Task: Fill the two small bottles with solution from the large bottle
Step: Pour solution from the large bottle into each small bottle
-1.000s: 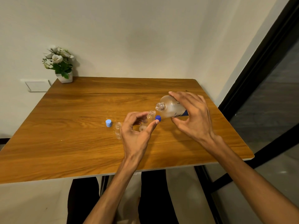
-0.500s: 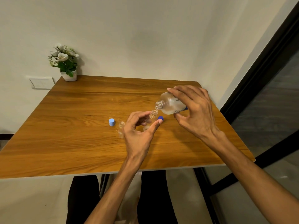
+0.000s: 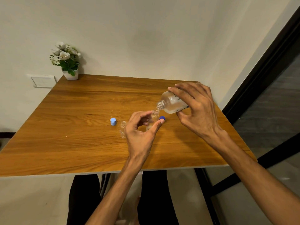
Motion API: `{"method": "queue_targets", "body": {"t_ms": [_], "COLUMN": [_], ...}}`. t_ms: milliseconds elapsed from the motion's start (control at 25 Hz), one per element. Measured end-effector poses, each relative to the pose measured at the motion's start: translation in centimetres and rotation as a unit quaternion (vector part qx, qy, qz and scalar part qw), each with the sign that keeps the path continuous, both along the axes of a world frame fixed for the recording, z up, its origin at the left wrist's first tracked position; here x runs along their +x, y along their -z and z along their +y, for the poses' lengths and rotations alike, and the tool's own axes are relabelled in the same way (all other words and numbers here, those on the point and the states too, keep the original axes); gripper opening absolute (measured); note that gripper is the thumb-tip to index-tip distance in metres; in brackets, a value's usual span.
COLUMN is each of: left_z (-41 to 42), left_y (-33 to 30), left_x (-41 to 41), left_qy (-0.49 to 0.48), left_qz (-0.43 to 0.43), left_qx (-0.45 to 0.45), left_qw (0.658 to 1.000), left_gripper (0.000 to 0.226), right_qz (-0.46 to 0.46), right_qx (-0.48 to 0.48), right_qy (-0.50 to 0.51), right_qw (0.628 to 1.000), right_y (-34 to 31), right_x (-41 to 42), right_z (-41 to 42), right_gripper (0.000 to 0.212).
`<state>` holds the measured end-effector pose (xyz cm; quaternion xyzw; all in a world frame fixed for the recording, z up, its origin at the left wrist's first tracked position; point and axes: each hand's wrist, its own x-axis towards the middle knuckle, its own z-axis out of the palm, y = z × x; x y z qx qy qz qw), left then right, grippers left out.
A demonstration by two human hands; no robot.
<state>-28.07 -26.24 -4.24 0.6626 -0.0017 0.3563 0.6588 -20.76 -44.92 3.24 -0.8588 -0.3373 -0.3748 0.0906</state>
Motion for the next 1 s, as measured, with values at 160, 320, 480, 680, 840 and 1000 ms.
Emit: {"method": "queue_targets", "body": {"t_ms": [160, 320, 480, 680, 840, 1000], "left_z": [0.03, -0.02, 0.0, 0.08, 0.08, 0.06], "left_y": [-0.07, -0.05, -0.02, -0.09, -0.13, 0.0], "left_x": [-0.07, -0.06, -0.02, -0.13, -0.2, -0.1], "left_qy": [0.0, 0.0, -0.001, 0.0, 0.002, 0.003], "left_qz": [0.001, -0.004, -0.001, -0.001, 0.0, -0.003], "left_qx": [0.0, 0.0, -0.002, -0.007, -0.009, -0.012], "left_qw": [1.0, 1.0, 1.0, 1.0, 1.0, 1.0], "left_gripper": [0.038, 0.039, 0.04, 0.04, 0.04, 0.04], "right_qz": [-0.008, -0.013, -0.011, -0.017, -0.019, -0.021], "right_qx": [0.001, -0.002, -0.005, 0.002, 0.003, 0.005], "right_qy": [-0.003, -0.006, -0.005, -0.007, -0.007, -0.007], "right_qw": [1.0, 1.0, 1.0, 1.0, 1.0, 1.0], "right_y": [-0.17, -0.24, -0.32, -0.47, -0.49, -0.53], "right_x": [-0.05, -0.12, -0.1, -0.11, 0.0, 0.16], "right_z": [0.13, 0.22, 0.3, 0.38, 0.32, 0.32], "right_gripper": [0.073, 0.072, 0.071, 0.071, 0.072, 0.071]}}
